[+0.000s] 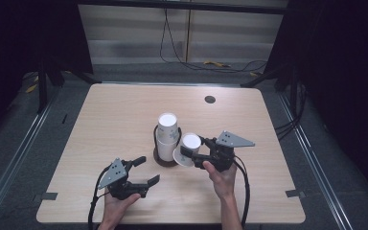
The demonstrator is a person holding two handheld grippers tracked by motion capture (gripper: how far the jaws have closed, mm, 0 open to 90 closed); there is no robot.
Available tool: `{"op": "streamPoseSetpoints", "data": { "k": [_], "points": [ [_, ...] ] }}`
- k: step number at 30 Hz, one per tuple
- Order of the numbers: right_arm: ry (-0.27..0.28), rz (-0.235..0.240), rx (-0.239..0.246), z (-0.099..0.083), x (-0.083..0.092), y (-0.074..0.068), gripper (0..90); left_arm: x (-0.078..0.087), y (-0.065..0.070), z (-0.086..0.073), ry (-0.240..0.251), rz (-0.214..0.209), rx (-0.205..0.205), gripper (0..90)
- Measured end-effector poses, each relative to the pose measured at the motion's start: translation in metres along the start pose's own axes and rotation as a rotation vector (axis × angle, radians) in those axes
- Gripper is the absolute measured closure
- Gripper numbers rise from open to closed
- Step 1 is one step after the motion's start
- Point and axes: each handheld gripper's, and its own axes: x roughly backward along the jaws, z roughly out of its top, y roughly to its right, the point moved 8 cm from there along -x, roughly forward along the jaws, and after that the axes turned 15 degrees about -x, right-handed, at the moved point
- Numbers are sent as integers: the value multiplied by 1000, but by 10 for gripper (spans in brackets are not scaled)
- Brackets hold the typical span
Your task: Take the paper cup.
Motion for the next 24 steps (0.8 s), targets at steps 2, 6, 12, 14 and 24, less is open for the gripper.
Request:
{"op": "streamPoseSetpoints", "data": {
  "k": [2, 6, 12, 14, 24],
  "points": [
    [-4, 4, -5, -5, -2, 0, 353, -2, 1, 1, -2, -11, -7, 167],
    [-15, 17, -11, -14, -6, -1, 354, -6, 4, 4, -7, -26, -14, 169],
    [-27, 39, -22, -25, -10, -7, 354, -11, 9, 10, 7, -55, -29, 169],
    [-34, 46, -23, -28, -12, -9, 355, -13, 11, 11, 7, -69, -37, 169],
    [-44, 83, -21, -39, -21, -20, 356, -23, 14, 8, 5, -104, -53, 166]
  ]
}}
